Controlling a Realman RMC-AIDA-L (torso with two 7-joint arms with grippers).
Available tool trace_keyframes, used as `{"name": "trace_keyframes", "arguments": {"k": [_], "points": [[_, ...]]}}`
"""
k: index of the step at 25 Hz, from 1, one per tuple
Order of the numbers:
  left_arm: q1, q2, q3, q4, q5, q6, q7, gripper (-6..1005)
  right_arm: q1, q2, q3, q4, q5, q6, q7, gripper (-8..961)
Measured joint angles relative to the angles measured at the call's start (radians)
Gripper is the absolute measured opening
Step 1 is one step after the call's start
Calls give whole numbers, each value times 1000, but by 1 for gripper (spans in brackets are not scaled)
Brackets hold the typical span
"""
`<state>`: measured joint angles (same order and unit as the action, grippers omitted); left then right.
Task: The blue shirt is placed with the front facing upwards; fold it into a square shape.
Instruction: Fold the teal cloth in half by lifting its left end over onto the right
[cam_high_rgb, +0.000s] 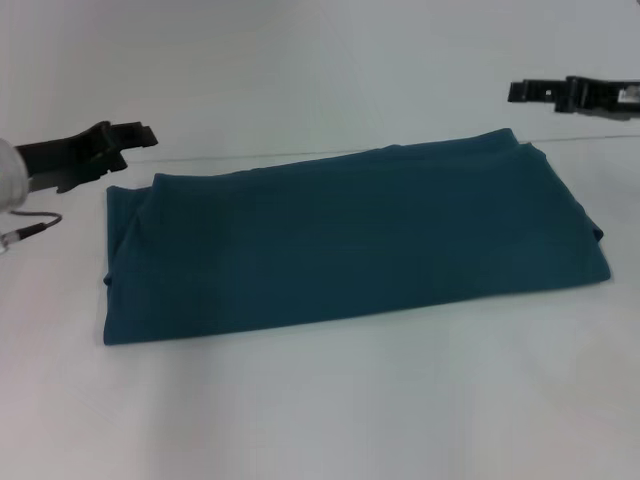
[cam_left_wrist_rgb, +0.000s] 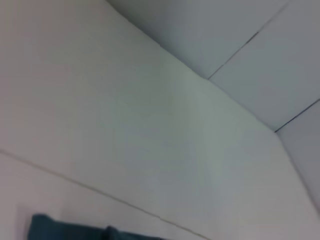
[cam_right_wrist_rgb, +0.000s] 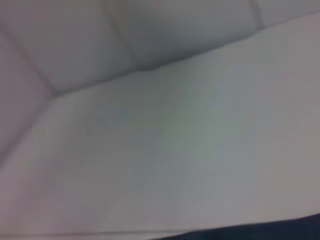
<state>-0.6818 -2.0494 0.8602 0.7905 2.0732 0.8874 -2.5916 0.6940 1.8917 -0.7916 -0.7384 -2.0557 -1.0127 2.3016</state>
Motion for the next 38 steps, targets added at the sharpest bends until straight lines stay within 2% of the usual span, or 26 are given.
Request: {"name": "trace_keyframes", "arguments": {"k": [4, 7, 14, 17, 20, 23, 25, 28, 32, 34, 38], "points": [[29, 10, -26, -23, -66, 40, 5, 593, -64, 5, 58, 2, 125, -165, -102, 947], [69, 9, -131, -97, -158, 119, 54, 594, -104, 18, 80, 7, 164, -251, -138, 947], [114, 15, -172, -158, -198, 204, 74, 597, -135, 46, 104, 10, 180, -300, -173, 946], [128, 37, -155, -159, -186, 251, 80, 596, -140, 47, 105, 10, 177, -303, -175, 946], [130, 49, -133, -161, -174, 252, 102, 596, -145, 47, 106, 11, 177, -299, -179, 945], [129, 21, -133, -160, -173, 194, 109, 596, -149, 55, 108, 13, 179, -291, -187, 945], [129, -25, -131, -151, -173, 109, 122, 596, -153, 63, 109, 14, 179, -286, -189, 945], [127, -63, -129, -150, -171, 25, 149, 597, -160, 70, 109, 14, 180, -281, -191, 945], [120, -98, -129, -154, -171, -56, 220, 597, -168, 75, 109, 17, 183, -281, -191, 945], [118, -109, -129, -154, -173, -91, 261, 597, -170, 76, 111, 27, 183, -279, -193, 945], [107, -111, -129, -179, -173, -130, 320, 597, -176, 78, 118, 45, 183, -279, -203, 944]]}}
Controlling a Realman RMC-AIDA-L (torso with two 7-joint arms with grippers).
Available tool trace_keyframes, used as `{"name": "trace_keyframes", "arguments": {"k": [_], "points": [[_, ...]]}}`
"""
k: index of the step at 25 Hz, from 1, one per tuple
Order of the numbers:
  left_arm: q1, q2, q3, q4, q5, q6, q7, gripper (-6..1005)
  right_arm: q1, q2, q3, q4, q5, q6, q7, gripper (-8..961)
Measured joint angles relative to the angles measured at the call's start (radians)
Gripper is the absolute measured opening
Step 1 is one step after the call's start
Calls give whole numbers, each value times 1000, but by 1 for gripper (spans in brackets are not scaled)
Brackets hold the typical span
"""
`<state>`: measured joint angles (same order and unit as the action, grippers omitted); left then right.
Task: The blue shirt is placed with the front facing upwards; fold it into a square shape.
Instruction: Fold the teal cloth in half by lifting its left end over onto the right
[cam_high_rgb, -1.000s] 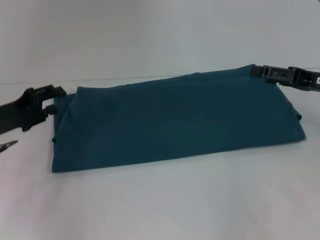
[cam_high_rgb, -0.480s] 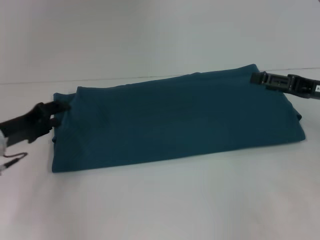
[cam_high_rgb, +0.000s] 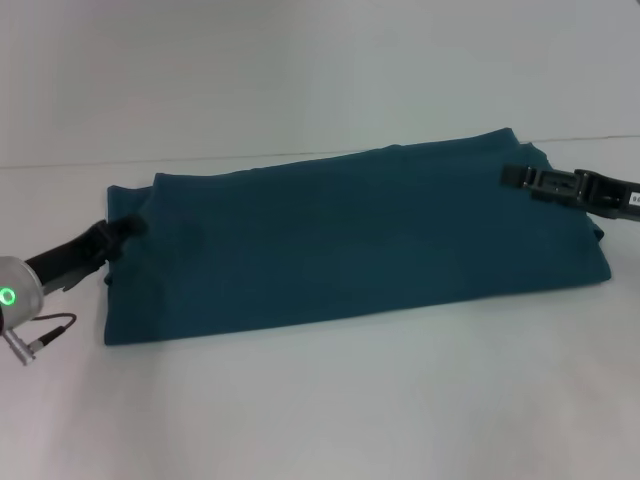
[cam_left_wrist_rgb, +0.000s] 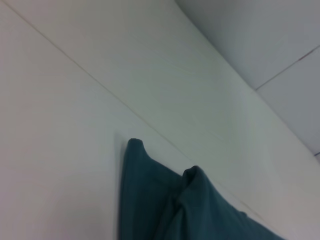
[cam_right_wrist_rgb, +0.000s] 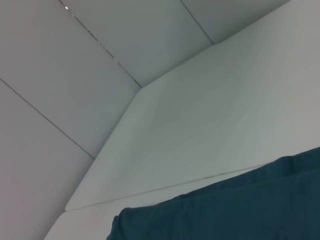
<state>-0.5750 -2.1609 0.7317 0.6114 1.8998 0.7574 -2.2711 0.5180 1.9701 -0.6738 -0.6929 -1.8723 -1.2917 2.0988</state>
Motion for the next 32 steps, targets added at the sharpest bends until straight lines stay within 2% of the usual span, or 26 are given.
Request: {"name": "trace_keyframes", "arguments": {"k": [17, 23, 27, 32], "points": [[-14, 0, 2, -72, 2, -22, 90, 597, -12, 3, 4, 4, 1, -6, -11, 943], [-9, 2, 11, -67, 0, -2, 88, 597, -17, 3, 5, 4, 1, -7, -11, 943], [4, -1, 7, -20, -27, 28, 84, 598, -20, 3, 13, 4, 1, -9, -11, 943], [-17, 1, 10, -16, -39, -21, 79, 598, -25, 7, 28, 4, 1, -18, -13, 943]]}}
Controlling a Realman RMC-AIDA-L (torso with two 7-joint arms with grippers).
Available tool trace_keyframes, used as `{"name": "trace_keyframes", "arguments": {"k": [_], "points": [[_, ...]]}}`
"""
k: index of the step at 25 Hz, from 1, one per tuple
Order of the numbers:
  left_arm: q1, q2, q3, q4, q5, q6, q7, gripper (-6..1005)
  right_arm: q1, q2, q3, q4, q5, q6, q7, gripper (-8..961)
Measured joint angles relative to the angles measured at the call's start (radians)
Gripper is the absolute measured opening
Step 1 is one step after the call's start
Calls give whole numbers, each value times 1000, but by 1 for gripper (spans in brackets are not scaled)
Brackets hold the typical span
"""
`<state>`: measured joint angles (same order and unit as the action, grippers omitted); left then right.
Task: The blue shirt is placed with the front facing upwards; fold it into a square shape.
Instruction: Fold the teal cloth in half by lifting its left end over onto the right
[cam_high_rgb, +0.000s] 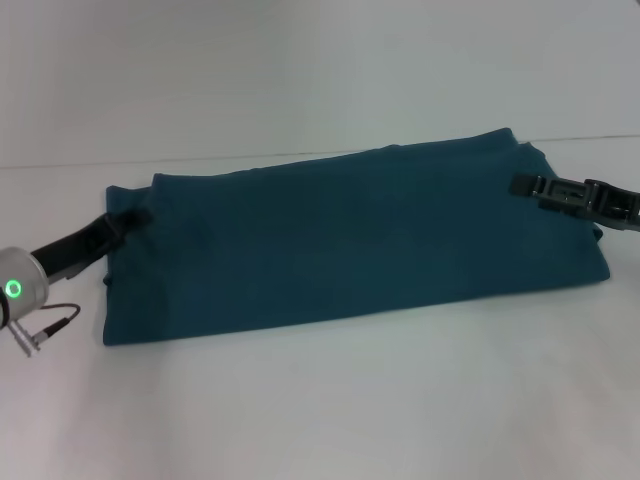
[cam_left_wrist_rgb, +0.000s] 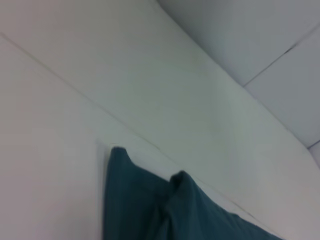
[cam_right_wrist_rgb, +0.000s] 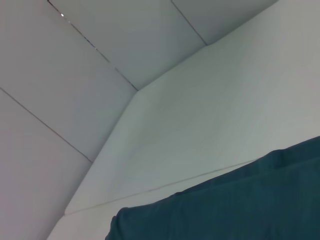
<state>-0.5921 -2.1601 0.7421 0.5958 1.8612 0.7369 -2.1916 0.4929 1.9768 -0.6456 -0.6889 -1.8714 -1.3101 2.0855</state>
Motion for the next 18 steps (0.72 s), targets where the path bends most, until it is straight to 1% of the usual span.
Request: {"name": "trace_keyframes", "arguments": {"k": [3, 8, 18], "points": [[-14, -1, 8, -6, 6, -41, 5, 596, -1, 1, 2, -3, 0, -4, -1, 942], [-24, -3, 55, -29, 12, -104, 9, 596, -1, 2, 9, -4, 0, -12, -1, 942], [-15, 0, 67, -55, 14, -107, 9, 597, -3, 2, 23, -4, 0, -17, -1, 942]]}}
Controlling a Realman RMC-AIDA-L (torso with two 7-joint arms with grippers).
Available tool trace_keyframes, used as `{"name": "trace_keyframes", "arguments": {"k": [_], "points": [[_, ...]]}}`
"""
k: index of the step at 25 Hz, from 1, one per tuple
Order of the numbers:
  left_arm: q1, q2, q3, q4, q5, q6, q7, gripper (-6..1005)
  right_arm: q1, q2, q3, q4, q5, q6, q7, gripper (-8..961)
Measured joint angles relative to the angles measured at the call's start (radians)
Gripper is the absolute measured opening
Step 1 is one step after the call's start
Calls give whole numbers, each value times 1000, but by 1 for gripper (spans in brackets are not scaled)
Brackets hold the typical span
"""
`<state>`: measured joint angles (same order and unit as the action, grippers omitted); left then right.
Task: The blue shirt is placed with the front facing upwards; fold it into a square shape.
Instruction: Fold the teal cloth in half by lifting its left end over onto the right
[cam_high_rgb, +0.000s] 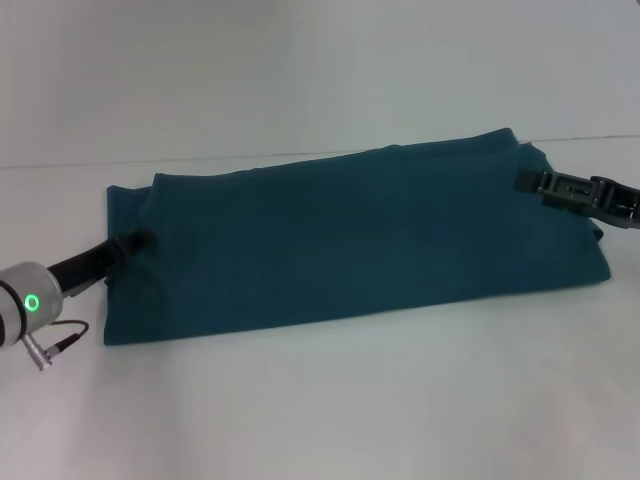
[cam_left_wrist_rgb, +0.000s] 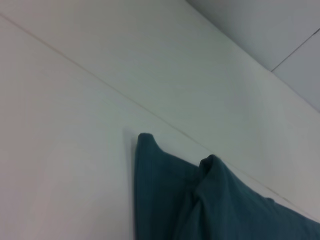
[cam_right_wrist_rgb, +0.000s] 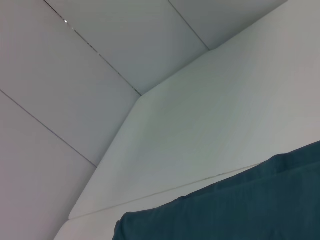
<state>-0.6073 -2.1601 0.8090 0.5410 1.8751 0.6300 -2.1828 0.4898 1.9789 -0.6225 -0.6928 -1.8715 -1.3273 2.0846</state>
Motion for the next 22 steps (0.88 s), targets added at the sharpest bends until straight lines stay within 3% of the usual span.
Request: {"name": "trace_keyframes", "arguments": {"k": [11, 22], "points": [[0, 3, 2, -24, 10, -10, 9, 596, -3, 0, 0, 2, 0, 0, 0, 942], [5, 0, 0, 38, 4, 5, -13, 597, -7, 0, 27, 1, 0, -26, 0, 942]]}}
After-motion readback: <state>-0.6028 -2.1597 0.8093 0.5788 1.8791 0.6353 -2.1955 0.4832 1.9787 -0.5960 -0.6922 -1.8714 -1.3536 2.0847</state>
